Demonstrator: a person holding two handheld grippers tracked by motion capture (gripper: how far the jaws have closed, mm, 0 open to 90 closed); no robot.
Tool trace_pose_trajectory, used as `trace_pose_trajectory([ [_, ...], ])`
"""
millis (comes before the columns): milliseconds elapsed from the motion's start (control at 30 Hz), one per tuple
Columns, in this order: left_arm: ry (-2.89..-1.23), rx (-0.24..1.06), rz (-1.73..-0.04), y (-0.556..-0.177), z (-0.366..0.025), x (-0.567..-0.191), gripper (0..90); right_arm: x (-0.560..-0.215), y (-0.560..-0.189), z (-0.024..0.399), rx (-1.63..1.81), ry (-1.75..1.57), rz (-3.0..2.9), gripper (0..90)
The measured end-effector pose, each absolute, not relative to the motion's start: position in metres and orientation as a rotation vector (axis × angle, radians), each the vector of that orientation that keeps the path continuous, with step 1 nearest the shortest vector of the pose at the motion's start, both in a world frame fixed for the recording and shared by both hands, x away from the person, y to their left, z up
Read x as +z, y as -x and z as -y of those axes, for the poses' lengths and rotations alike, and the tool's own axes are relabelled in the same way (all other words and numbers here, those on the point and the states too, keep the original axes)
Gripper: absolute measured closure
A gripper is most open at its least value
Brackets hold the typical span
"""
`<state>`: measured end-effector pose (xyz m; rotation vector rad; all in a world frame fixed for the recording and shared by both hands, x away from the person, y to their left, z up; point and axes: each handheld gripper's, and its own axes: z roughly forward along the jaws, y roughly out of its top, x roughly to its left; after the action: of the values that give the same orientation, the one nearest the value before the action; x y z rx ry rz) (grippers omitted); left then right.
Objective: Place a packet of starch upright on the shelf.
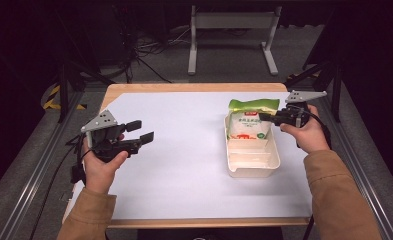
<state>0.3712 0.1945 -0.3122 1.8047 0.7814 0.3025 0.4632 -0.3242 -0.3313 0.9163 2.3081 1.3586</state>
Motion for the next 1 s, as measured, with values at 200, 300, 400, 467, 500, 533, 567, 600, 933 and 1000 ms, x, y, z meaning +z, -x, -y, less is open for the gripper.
trace_pose_trajectory([
  [200, -1.812, 0.3, -0.788, -0.374, -0.194, -0.315, 36.5, -0.335, -0.461, 0.327, 1.37, -0.939, -2.294, 84.5],
  [300, -1.816, 0.297, -0.787, -0.375, -0.194, -0.316, 36.2, -0.336, -0.458, 0.324, 1.366, -0.941, -2.283, 84.7],
  [400, -1.813, 0.295, -0.789, -0.376, -0.193, -0.316, 36.0, -0.336, -0.456, 0.323, 1.359, -0.938, -2.277, 84.3],
  [467, -1.816, 0.295, -0.786, -0.377, -0.193, -0.317, 35.8, -0.335, -0.456, 0.323, 1.349, -0.944, -2.27, 79.3],
  [500, -1.816, 0.294, -0.787, -0.377, -0.193, -0.317, 35.7, -0.335, -0.455, 0.323, 1.352, -0.953, -2.259, 75.4],
  [533, -1.814, 0.292, -0.788, -0.377, -0.193, -0.317, 35.6, -0.335, -0.455, 0.323, 1.353, -0.951, -2.248, 71.2],
  [567, -1.814, 0.292, -0.788, -0.377, -0.193, -0.317, 35.5, -0.335, -0.455, 0.324, 1.369, -0.961, -2.228, 66.9],
  [600, -1.817, 0.292, -0.789, -0.377, -0.193, -0.318, 35.5, -0.334, -0.455, 0.325, 1.384, -0.969, -2.211, 61.8],
  [933, -1.811, 0.303, -0.8, -0.377, -0.197, -0.319, 35.3, -0.322, -0.44, 0.337, 1.406, -1.001, -2.059, 29.5],
  [1000, -1.819, 0.335, -0.799, -0.376, -0.198, -0.32, 35.3, -0.318, -0.433, 0.34, 1.404, -0.993, -2.04, 29.0],
])
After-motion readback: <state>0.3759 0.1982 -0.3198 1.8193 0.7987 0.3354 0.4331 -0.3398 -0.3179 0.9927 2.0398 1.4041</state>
